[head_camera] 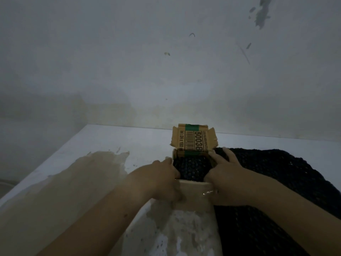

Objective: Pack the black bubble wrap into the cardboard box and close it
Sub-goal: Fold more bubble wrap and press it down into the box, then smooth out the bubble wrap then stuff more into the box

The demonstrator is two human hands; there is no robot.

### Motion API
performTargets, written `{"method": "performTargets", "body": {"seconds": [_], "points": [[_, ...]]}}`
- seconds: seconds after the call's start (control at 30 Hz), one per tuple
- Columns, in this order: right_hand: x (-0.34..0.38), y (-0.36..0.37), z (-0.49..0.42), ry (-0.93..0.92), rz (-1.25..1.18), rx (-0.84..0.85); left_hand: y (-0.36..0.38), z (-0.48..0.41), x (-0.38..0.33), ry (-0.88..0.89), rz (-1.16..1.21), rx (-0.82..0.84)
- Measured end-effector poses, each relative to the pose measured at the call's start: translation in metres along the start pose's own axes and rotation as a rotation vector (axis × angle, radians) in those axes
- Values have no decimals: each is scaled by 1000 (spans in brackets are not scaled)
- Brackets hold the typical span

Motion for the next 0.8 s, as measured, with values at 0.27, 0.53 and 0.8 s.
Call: {"method": "performTargets", "body": {"seconds": [0.27, 0.53, 0.8], "points": [[1, 19, -3, 24, -27, -9, 14, -4, 2, -28, 168, 33], [-47, 6, 59, 31, -382, -591, -23, 53, -56, 236, 236, -653], [-131, 59, 152, 511, -516, -685, 66, 10, -136, 163, 367, -354]]}}
Point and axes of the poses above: each hand's wrist, its own z-axis away from the middle knuckle, its own y-axis out of the palm, x = y × z, the point moved 4 cm from there along -z, towards the middle knuckle, and after that the axes turned 5 degrees about -x, right-handed, at the moved point
